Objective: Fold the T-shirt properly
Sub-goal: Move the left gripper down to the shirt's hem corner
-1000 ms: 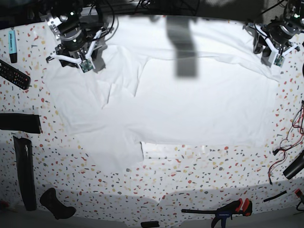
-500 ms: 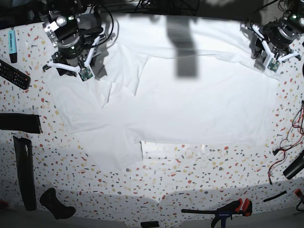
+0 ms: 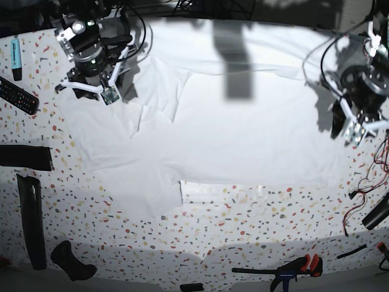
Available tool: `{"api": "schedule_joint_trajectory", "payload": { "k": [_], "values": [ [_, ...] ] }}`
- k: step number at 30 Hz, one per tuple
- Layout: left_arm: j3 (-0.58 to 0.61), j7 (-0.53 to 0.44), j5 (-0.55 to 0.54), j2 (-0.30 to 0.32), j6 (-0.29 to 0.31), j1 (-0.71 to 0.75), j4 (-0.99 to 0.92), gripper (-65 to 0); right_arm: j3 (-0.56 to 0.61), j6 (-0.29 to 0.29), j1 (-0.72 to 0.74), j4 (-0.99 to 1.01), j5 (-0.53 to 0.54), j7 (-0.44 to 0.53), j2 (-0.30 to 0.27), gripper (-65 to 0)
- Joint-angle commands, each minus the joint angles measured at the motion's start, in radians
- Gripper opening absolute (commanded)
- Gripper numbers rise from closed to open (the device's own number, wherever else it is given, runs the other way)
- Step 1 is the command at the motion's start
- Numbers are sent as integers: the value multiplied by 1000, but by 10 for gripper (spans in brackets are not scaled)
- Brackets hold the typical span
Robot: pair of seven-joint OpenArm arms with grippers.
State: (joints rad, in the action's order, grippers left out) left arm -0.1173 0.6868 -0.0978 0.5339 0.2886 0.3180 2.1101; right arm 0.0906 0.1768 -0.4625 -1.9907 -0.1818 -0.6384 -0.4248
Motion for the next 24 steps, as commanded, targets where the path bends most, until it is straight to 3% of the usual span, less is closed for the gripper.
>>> {"api": "schedule_joint_trajectory", "payload": {
  "k": [1, 7, 11, 15, 20, 24],
  "values": [
    [-8, -22, -1, 15, -13, -32, 17, -473, -6, -6, 3, -19, -10, 19, -7, -334],
    [-8, -50, -78, 15, -13, -149, 15, -376, -6, -6, 3, -19, -10, 31, -6, -333],
    [-8, -104, -76, 15, -13, -211, -35, -368, -6, -6, 3, -19, -10, 7, -6, -334],
    [-8, -80, -133, 15, -10, -304, -183, -368, -6, -6, 3, -19, -9, -30, -6, -333],
    [-8, -35, -314, 15, 83, -486, -488, -368, -6, -6, 3, -19, 8, -44, -6, -333],
    [-7, 11, -469, 15, 196, -646, -769, -368, -6, -6, 3, -19, 10, -44, -6, -333]
  ]
}}
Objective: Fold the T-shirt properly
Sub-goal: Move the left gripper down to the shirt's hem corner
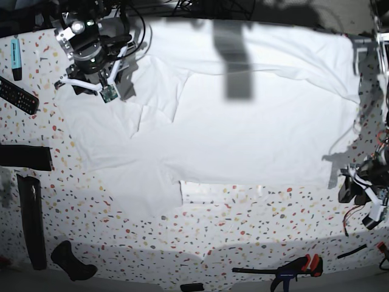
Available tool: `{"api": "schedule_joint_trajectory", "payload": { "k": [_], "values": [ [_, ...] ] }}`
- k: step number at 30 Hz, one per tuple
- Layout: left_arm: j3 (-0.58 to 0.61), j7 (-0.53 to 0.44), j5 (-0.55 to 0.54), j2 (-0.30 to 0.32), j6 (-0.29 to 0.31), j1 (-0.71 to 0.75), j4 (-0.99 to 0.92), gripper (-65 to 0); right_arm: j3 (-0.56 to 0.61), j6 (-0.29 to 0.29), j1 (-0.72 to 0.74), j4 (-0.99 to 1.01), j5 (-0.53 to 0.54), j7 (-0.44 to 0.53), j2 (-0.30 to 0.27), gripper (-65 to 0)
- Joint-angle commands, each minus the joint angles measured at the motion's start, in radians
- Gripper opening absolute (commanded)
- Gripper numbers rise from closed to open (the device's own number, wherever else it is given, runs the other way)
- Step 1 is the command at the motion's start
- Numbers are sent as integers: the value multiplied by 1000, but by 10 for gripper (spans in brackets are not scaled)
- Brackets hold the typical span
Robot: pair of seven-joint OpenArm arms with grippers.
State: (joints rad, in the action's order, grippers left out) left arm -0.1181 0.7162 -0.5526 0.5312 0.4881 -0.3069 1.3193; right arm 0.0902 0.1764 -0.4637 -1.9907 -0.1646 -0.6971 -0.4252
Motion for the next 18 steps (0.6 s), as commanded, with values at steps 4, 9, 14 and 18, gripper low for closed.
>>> {"api": "schedule_joint_trajectory", "payload": {
  "k": [4, 9, 14, 18],
  "values": [
    [-6, -17, -90, 18, 86, -177, -304, -368, -6, -5, 4, -19, -8, 15, -6, -334],
    [-6, -60, -132, 18, 150, -337, -704, -368, -6, -5, 4, -19, -8, 15, -6, -333],
    [-6, -207, -95, 12, 155, -394, -936, -368, -6, -5, 3, -19, -8, 15, -6, -333],
    [-6, -294, 3, -21, 171, -388, -996, -368, -6, -5, 3, -19, -8, 16, -6, -334]
  ]
}}
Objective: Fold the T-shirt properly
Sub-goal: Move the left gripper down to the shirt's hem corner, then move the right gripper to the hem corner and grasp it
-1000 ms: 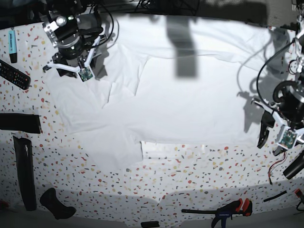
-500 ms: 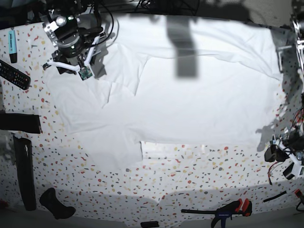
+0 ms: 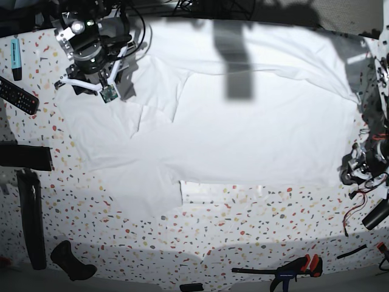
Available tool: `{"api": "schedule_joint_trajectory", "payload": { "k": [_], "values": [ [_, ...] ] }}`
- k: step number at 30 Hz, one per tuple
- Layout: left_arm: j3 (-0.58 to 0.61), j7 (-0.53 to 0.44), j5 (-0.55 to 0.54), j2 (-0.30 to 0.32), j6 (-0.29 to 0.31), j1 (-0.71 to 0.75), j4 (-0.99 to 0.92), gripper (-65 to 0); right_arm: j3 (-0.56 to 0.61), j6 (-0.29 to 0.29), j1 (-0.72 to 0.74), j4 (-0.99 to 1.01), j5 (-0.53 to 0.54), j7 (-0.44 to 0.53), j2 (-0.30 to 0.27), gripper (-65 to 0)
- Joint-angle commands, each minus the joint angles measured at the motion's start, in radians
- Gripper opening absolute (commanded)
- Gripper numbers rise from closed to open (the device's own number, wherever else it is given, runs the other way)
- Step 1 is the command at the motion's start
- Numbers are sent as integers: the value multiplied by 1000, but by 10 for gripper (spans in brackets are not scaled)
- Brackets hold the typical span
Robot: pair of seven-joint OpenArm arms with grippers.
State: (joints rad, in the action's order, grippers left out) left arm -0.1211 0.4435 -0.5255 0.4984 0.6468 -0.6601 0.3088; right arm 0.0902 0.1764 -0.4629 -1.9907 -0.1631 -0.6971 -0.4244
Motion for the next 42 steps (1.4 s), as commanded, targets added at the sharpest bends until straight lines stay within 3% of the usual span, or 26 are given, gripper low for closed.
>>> {"api": "schedule_joint_trajectory", "payload": {
  "k": [1, 4, 10, 13, 21, 25, 30, 35, 40, 42],
  "values": [
    [-3, -51, -8, -1, 13, -32, 4, -368, -6, -5, 3, -19, -10, 16, -7, -334],
    [-3, -110, 2, -41, 13, -21, -6, -368, -6, -5, 3, -19, -10, 15, -7, -334],
    [-3, -137, 52, -100, 13, -23, -6, -368, -6, -5, 3, -19, -10, 14, -7, -333],
    [-3, -157, 116, -104, 12, -24, -6, -368, -6, -5, 3, -19, -10, 14, -7, -334],
    [-3, -148, 117, -79, 9, -21, -6, -371, -6, -5, 3, -19, -10, 15, -7, -334],
    [-3, -103, 89, -77, 13, -23, -2, -454, -6, -5, 3, -19, -10, 16, -7, -334],
    [-3, -61, -3, -77, 13, -24, 41, -650, -6, -4, 41, -19, -21, 21, -8, -334],
    [-3, -51, -3, -77, 13, -24, 92, -650, -6, -5, 190, -18, -3, -18, -7, -334],
    [-3, -51, -3, -77, 14, -24, 105, -650, -6, -5, 378, 14, 121, -48, 0, -334],
    [-3, -50, -3, -77, 14, -23, 105, -650, -6, -5, 445, 62, 122, -48, 14, -334]
  ]
}}
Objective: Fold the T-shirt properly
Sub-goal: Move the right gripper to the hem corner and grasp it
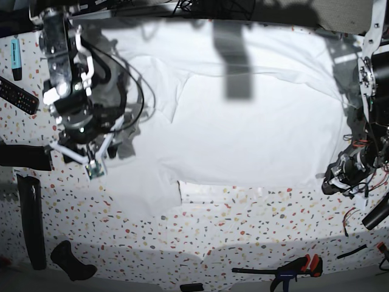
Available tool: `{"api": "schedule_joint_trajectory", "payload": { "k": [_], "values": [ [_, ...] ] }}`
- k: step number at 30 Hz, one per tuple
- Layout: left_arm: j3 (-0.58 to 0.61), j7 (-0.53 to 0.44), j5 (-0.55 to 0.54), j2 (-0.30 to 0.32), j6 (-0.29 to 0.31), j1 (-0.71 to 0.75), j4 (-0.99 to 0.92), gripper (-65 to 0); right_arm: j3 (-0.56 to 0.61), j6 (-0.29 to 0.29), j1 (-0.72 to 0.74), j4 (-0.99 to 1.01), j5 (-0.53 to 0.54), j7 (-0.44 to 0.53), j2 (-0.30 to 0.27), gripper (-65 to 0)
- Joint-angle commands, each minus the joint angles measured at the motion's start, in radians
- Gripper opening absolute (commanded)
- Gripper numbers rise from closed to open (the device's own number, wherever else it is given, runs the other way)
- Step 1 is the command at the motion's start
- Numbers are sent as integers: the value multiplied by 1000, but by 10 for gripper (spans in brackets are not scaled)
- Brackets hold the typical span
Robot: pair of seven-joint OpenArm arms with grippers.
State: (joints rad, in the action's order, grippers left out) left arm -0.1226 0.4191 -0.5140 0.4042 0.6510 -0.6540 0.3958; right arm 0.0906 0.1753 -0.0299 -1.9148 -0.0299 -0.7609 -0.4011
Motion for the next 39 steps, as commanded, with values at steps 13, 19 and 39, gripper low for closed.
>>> {"api": "schedule_joint_trajectory", "payload": {
  "k": [13, 19, 39],
  "values": [
    [-2, -6, -14, 17, 10, -30, 18, -650, -6, 81, 484, 661, 175, -98, 8, -334],
    [-2, 2, -14, 17, 10, -30, 18, -650, -6, 114, 616, 908, 217, -138, 8, -334],
    [-2, -1, -14, 17, 11, -30, 18, -650, -6, 264, 704, 1205, 250, -39, 8, -650]
  ]
}}
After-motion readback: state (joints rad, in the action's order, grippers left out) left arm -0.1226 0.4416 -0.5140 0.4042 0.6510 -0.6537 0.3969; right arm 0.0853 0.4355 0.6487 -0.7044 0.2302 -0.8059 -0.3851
